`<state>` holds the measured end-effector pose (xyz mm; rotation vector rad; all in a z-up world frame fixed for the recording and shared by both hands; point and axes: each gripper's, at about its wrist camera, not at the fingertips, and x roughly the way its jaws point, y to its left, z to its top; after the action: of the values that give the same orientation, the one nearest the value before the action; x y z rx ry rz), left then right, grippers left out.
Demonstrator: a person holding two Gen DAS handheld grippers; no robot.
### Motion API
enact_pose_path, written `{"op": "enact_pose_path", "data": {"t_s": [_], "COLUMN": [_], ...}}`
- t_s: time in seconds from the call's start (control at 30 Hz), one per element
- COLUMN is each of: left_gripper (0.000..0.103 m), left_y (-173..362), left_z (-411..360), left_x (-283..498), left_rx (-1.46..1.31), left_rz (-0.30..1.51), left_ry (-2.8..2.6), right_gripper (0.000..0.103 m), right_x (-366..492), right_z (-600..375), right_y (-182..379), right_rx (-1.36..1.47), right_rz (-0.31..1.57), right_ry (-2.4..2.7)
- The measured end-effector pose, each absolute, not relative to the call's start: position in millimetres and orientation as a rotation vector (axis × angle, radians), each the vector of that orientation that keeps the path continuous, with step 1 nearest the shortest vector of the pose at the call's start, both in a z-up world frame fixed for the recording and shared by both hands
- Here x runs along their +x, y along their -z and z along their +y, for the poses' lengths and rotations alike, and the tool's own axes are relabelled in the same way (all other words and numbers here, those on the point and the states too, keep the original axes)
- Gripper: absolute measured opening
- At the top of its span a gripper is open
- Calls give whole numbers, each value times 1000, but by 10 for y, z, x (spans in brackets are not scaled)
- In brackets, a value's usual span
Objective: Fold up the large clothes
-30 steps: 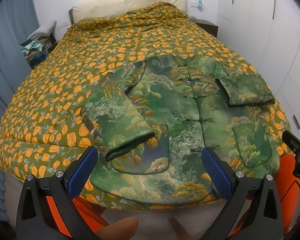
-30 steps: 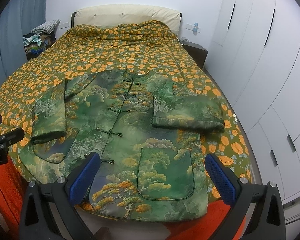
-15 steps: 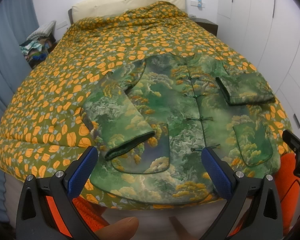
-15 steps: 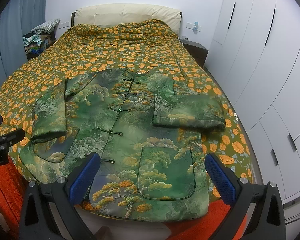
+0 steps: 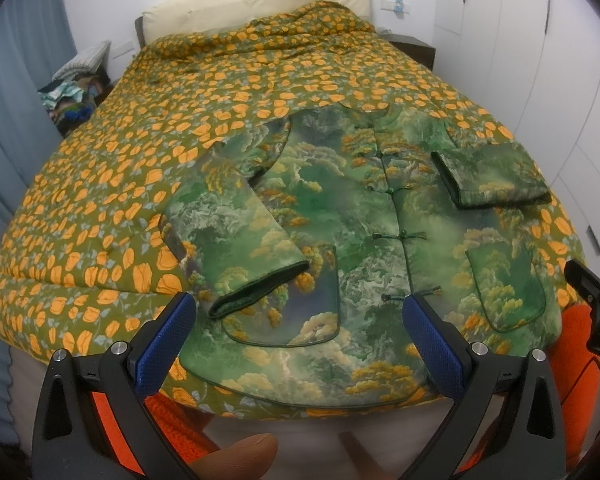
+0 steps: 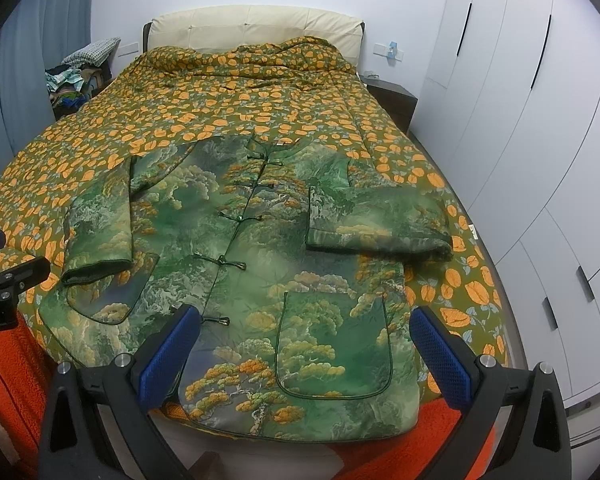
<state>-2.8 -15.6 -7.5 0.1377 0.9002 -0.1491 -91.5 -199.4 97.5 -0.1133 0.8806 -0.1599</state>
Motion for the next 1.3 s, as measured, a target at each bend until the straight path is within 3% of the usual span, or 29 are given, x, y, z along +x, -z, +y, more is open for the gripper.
{"op": "enact_pose_path", "data": {"t_s": [1.3], "left_gripper": [103], "left_y": [72], "left_z": [-179], "left_x": [-13], "left_rx": [144], "left_rz": [902], "left_ry": [145], "right_gripper": [103], "right_x": [-917], "right_z": [-1978], "right_y": [-947], "right_rx": [-110], "right_rz": [888], "right_ry": [156]}}
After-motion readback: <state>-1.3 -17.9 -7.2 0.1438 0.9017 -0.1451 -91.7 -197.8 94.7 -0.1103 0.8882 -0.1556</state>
